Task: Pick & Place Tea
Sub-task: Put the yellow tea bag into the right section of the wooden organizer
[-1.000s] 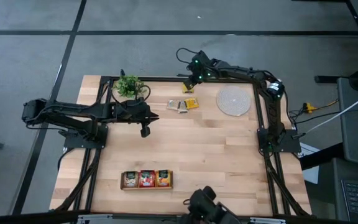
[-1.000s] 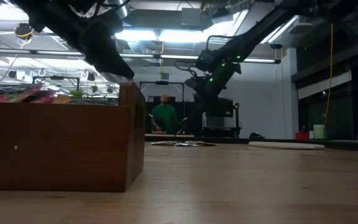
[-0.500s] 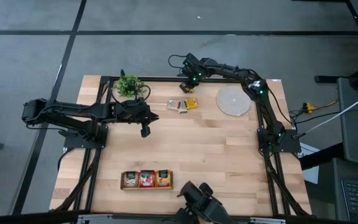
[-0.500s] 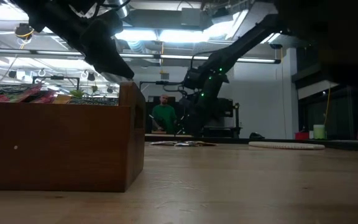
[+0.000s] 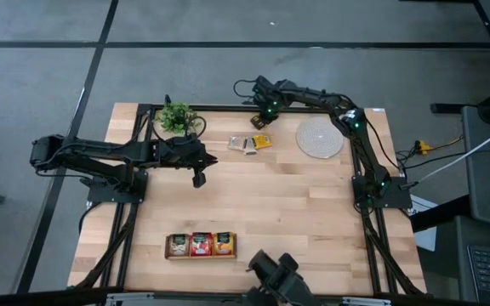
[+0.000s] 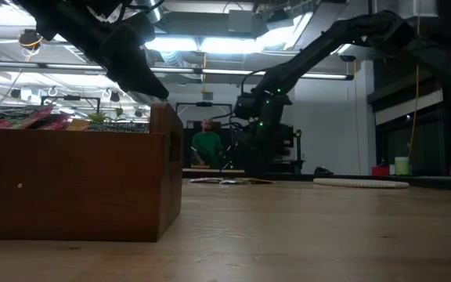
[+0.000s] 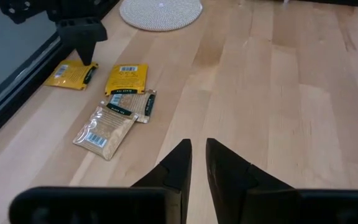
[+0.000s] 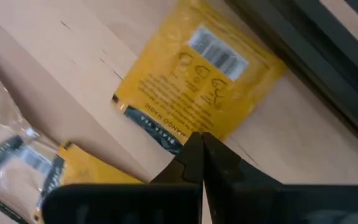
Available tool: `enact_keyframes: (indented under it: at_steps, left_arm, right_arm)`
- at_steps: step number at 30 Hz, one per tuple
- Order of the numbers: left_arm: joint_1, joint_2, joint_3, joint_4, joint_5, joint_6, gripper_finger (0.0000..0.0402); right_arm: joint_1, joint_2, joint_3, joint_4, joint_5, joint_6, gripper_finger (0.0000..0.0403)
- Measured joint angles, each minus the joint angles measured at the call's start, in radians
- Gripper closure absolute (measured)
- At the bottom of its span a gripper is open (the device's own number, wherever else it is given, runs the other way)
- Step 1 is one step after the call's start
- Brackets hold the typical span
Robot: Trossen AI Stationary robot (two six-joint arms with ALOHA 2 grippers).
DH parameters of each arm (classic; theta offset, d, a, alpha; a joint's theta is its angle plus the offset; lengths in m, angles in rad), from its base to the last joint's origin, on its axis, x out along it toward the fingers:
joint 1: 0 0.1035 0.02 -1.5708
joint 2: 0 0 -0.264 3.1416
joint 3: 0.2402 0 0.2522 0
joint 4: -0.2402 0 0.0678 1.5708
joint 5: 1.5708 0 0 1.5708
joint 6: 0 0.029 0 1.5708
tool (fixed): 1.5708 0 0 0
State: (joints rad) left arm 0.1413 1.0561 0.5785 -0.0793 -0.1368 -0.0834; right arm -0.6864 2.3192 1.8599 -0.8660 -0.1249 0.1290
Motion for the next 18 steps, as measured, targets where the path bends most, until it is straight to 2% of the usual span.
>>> enact_keyframes:
  at_steps: [11, 18]
  left_arm:
    - [0.0, 0.0, 0.0, -0.009, 0.0, 0.0, 0.036]
    - [0.0, 0.0, 0.0, -0.009, 0.0, -0.006, 0.0359]
  right_arm:
    - [0.01, 0.0, 0.0, -0.146, -0.046, -0.087, 0.0398]
    - [0.07, 0.0, -0.001, -0.221, -0.052, -0.112, 0.0398]
